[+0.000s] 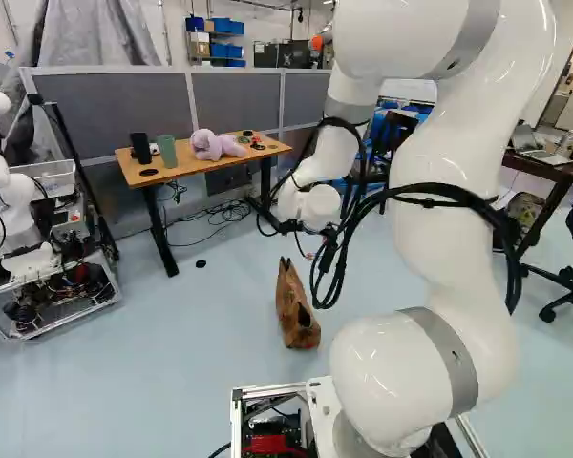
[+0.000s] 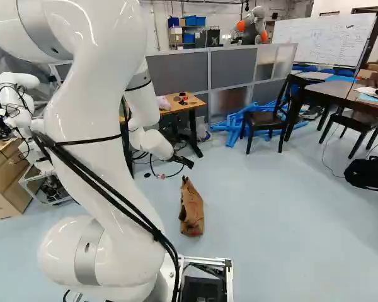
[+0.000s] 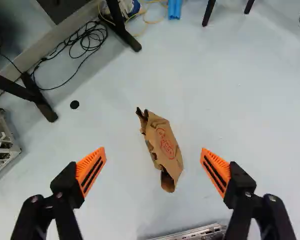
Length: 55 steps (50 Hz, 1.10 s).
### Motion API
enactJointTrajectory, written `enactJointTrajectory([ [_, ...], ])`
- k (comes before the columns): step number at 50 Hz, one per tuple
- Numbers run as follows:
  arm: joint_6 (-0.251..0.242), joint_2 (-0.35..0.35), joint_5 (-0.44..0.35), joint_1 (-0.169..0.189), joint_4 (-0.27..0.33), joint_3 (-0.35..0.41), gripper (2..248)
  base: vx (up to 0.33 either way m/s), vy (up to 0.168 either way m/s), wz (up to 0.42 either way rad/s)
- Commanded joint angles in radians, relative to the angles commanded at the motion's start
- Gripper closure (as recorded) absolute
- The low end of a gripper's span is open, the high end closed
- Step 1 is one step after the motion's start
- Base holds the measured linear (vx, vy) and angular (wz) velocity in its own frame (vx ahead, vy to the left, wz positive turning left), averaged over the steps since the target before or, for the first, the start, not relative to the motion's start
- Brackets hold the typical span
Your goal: Pick up the bag on the ground and place it on the table
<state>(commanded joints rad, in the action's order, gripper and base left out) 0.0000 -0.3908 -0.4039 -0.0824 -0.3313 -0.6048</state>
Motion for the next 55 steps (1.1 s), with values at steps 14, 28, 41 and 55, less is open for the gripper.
enactJointTrajectory([
  [14, 0.0, -0.056, 0.002, 0.0, -0.004, -0.025, 3, 0.0, 0.0, 0.0],
  [28, 0.0, -0.113, 0.002, 0.0, -0.004, -0.052, 3, 0.0, 0.0, 0.0],
  [41, 0.0, -0.17, 0.002, 0.0, -0.004, -0.086, 3, 0.0, 0.0, 0.0],
  [55, 0.0, -0.242, 0.002, 0.002, -0.004, -0.142, 3, 0.0, 0.0, 0.0],
])
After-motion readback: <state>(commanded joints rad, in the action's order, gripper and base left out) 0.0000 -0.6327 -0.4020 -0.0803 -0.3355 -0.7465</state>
